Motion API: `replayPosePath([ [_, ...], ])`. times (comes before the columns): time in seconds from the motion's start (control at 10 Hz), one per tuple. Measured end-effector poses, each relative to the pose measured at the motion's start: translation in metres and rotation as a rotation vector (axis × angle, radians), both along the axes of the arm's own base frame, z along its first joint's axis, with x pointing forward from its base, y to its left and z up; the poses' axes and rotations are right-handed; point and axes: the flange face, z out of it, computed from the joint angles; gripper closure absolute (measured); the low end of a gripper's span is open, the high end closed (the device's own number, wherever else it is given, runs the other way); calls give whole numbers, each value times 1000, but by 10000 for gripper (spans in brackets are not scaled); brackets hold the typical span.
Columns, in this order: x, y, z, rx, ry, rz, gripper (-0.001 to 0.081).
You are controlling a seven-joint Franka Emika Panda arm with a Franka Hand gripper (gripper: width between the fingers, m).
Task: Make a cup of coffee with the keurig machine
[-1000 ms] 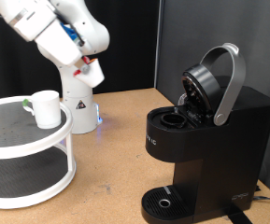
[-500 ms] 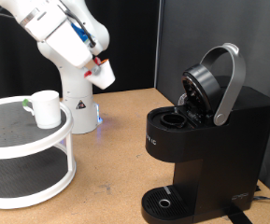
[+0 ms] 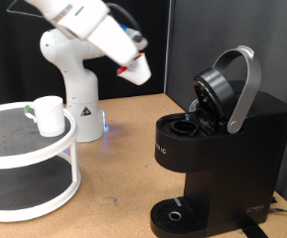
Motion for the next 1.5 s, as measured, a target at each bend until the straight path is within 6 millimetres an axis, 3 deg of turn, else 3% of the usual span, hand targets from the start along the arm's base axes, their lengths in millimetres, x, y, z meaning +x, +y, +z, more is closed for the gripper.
replayPosePath([
  [0.3, 15, 47, 2, -27, -1, 90, 710],
  [0.5, 18, 66, 4, -35, -10, 111, 710],
  [0.9, 23, 72, 3, -57, -26, 56, 710],
  [1.5, 34, 86, -25, -157, -4, -16, 710],
])
